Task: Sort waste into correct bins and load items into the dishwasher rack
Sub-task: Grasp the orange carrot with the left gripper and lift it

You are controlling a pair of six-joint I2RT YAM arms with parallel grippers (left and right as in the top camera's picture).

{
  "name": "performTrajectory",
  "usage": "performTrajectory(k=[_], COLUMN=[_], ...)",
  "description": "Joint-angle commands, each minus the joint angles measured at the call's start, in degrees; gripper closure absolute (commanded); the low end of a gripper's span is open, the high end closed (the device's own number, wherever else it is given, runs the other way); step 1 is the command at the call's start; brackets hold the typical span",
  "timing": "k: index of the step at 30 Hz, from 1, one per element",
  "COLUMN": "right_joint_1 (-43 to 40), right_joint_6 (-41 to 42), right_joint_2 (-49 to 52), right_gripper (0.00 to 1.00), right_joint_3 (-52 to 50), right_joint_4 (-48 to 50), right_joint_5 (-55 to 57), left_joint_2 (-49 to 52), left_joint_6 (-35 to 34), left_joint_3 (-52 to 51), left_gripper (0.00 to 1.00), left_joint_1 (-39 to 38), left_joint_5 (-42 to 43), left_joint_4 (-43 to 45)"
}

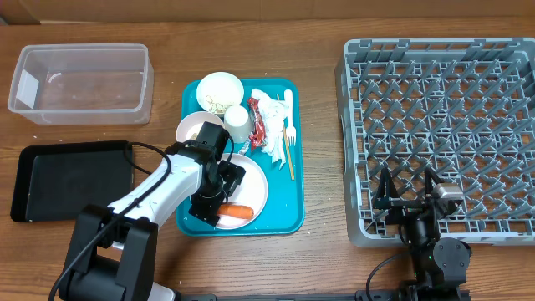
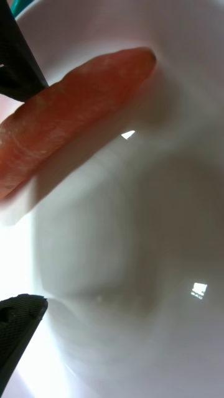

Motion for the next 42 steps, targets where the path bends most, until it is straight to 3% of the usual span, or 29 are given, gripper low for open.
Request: performTrajectory(k=[1,12,15,20,26,38,42], right_joint_1=[-0.22,-0.22,-0.22,-0.22,-0.22,-0.22,-0.22], right_joint_6=[-0.24,-0.22,-0.24,-0.22,-0.24,-0.24,-0.24], right_joint_2=[-0.46,-0.46,-0.46,-0.46,-0.46,-0.46,-0.46], right_gripper=[0.00,0.00,0.00,0.00,0.00,0.00,0.00], right_joint_3=[-0.59,-0.59,-0.59,-0.59,-0.59,-0.59,-0.59], right_joint_4=[0.42,0.42,0.42,0.42,0.42,0.42,0.42], right_joint_5=[0.13,0.13,0.13,0.13,0.13,0.13,0.13], left_joint_2=[0.55,0.72,0.72,0.72,0.72,0.70,0.70], left_joint_6=[-1.77,-5.38,-5.35,-4.90,-4.44,-1.25,3.37], left_joint_3=[-0.74,-0.74,-0.76,-0.76,-0.76,-0.59,0.83], left_gripper=[0.01,0.00,0.09,0.41,0.67,0.96,0.96], left_joint_1=[-0.55,-0.55,-0.57,-0.81,-0.79,1.09,6.67], left_joint_5=[-1.95,0.66,0.48,0.37,0.22,1.20,3.21], left_joint_4=[0.26,0.22,0.17,0.07,-0.44,-0.90,-3.87])
